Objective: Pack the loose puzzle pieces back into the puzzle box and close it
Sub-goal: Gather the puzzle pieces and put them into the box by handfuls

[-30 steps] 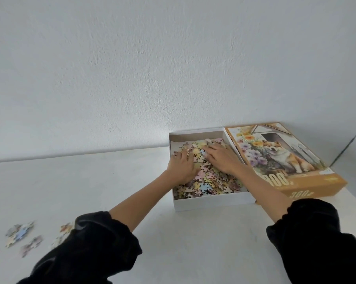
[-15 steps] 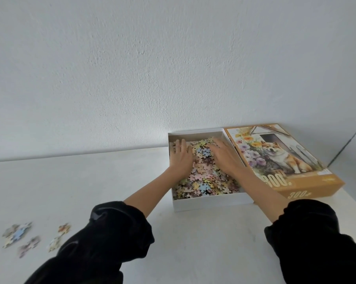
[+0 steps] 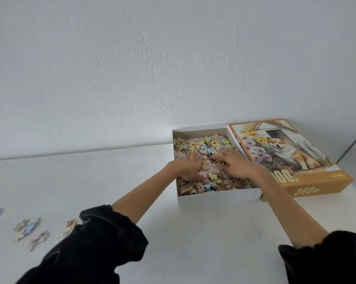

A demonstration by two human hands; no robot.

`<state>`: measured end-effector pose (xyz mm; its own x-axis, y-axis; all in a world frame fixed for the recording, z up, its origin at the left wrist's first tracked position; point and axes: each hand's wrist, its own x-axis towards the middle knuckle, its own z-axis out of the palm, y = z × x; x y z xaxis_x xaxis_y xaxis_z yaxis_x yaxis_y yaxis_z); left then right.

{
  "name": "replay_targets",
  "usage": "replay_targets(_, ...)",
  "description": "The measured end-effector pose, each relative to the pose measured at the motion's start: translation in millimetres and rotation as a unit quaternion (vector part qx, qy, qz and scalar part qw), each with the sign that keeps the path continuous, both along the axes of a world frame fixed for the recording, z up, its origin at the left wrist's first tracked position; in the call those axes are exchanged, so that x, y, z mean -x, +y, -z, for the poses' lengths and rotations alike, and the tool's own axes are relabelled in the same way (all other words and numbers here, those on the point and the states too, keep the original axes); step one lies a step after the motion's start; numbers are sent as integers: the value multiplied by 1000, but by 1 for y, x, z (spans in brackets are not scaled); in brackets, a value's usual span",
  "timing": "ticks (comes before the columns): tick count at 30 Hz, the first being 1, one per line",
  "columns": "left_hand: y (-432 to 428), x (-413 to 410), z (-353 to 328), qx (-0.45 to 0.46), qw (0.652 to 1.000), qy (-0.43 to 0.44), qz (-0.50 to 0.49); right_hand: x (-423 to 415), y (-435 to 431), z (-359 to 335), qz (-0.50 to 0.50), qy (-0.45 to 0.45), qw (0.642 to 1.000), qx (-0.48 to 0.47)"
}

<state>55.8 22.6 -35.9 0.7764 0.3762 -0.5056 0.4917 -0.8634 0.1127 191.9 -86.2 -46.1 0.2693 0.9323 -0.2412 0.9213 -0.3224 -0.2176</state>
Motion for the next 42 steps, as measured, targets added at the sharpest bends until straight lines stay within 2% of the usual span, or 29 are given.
replay_targets(2, -1, -3, 7, 0, 997, -78, -24, 5, -3, -5, 29, 10, 998, -58)
replay_targets(5, -2, -5, 12, -66, 978, -195, -23, 13, -5, -9, 74, 22, 986, -150)
replay_targets(10, -1, 11, 0, -42, 941, -335, -10, 20, -3, -12, 87, 36, 962, -257)
replay_targets(16, 12, 56, -16, -77, 893, -442, -17, 46, 7, -30, 71, 42, 944, -319)
replay_targets(23, 36, 136, -22, -86, 881, -461, -63, 122, 34, -41, 24, 65, 932, -357)
replay_targets(28, 51, 208, -31, -97, 880, -454, -99, 192, 59, -38, -7, 81, 935, -346)
replay_targets(34, 72, 303, -24, -105, 887, -424, -148, 282, 83, -24, -39, 115, 937, -328)
replay_targets(42, 83, 401, 25, -83, 908, -374, -168, 379, 102, 23, -56, 150, 946, -281)
